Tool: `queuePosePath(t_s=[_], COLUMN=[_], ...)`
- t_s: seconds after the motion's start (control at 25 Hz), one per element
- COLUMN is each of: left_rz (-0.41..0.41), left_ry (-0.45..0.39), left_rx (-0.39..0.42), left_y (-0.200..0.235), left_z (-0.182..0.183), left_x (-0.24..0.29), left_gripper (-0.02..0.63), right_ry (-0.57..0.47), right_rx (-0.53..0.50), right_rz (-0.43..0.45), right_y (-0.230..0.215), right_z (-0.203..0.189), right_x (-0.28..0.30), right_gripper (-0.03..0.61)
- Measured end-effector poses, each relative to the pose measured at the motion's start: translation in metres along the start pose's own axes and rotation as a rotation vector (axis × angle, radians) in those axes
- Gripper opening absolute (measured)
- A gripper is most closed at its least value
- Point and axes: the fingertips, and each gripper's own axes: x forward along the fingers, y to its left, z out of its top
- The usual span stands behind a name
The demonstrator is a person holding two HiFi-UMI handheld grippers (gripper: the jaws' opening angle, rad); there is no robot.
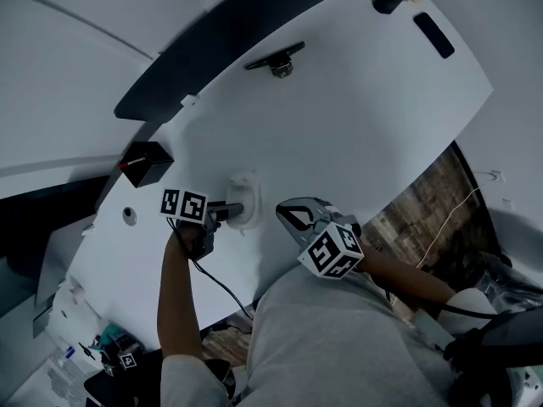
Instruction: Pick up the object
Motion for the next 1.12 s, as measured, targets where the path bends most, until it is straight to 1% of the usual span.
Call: queuePosePath(t_s=[0.16,0.32,0.44,0.52,0.68,0.8,0.88,1.0,1.04,1.08,1.12], left_rz=[-0.013,-0.038,-0.047,-0.046,-0.033,-0.017,-0.019,0.002,0.015,0.029,0.041], left_ry=[-0.076,-0.182,-0.243,-0.286,-0.407,-0.522,-0.611,-0.745,-0.790,-0.835,-0.878], left_rx=[-0.004,0.009,0.025,0.018,-0.024,-0.030,-0.019,0.032,0.055,0.080,0.108], left_y=[-0.004,-0.012,-0.019,-0.021,-0.020,-0.020,-0.027,-0.047,-0.055,-0.064,-0.074], left_z=[0.001,0.003,-0.003,-0.008,-0.012,-0.009,-0.006,-0.002,0.000,0.001,0.002], left_x=[0.001,0.001,0.001,0.000,-0.010,-0.025,-0.039,-0.063,-0.072,-0.080,-0.089], left_gripper=[0.194,0.166,0.156,0.151,0.144,0.141,0.141,0.140,0.140,0.140,0.140], right_ry=[0.004,0.007,0.011,0.012,-0.005,-0.022,-0.042,-0.106,-0.132,-0.157,-0.183], right_rx=[-0.006,-0.012,-0.001,0.021,0.092,0.170,0.246,0.391,0.431,0.457,0.470], right_rz=[0.018,0.031,0.039,0.049,0.069,0.098,0.126,0.171,0.194,0.218,0.240], right_y=[0.002,0.002,0.000,-0.002,-0.003,-0.003,-0.002,-0.006,-0.006,-0.006,-0.006], right_z=[0.002,0.004,0.002,0.001,0.000,0.001,0.002,0.011,0.017,0.024,0.032], right_x=[0.006,0.011,0.012,0.012,0.009,0.006,0.003,-0.002,-0.005,-0.008,-0.011], right_gripper=[0.002,0.002,0.002,0.002,0.002,0.003,0.003,0.004,0.045,0.144,0.203])
